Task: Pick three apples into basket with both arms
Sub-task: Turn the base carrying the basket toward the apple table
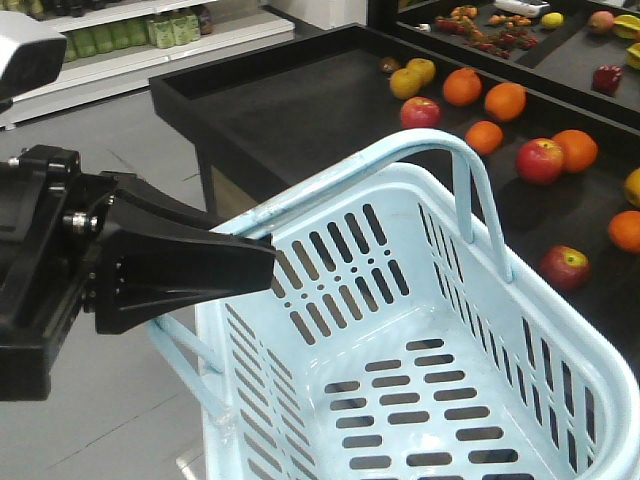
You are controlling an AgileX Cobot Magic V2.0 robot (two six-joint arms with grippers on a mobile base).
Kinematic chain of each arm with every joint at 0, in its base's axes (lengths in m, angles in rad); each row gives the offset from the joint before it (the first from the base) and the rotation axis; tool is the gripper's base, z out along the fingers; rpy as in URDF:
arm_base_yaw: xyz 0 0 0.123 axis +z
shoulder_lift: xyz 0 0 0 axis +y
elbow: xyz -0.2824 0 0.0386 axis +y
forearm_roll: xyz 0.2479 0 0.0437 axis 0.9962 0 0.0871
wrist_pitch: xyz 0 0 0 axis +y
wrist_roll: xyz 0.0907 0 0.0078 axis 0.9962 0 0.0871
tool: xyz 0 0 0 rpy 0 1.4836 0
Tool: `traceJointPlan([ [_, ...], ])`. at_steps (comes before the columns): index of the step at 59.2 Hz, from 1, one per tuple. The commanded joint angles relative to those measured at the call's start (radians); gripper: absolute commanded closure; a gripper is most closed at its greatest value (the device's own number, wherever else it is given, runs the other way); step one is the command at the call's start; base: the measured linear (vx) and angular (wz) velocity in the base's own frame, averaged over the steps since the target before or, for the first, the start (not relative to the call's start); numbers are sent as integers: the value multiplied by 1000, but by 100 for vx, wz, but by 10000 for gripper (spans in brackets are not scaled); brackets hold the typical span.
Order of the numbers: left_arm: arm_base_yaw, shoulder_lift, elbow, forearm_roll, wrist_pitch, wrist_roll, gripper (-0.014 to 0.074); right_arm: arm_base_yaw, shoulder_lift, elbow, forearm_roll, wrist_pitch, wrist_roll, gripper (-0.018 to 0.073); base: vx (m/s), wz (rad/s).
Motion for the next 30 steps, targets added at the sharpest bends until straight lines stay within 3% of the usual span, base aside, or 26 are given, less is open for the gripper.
traceJointPlan([
  [1,0,-24,-25,21,17,-9,602,-1,-12,12,-6,-76,-2,564,-13,49],
  [30,0,-24,-25,21,17,-9,602,-1,-12,12,-6,-76,-2,564,-11,44],
])
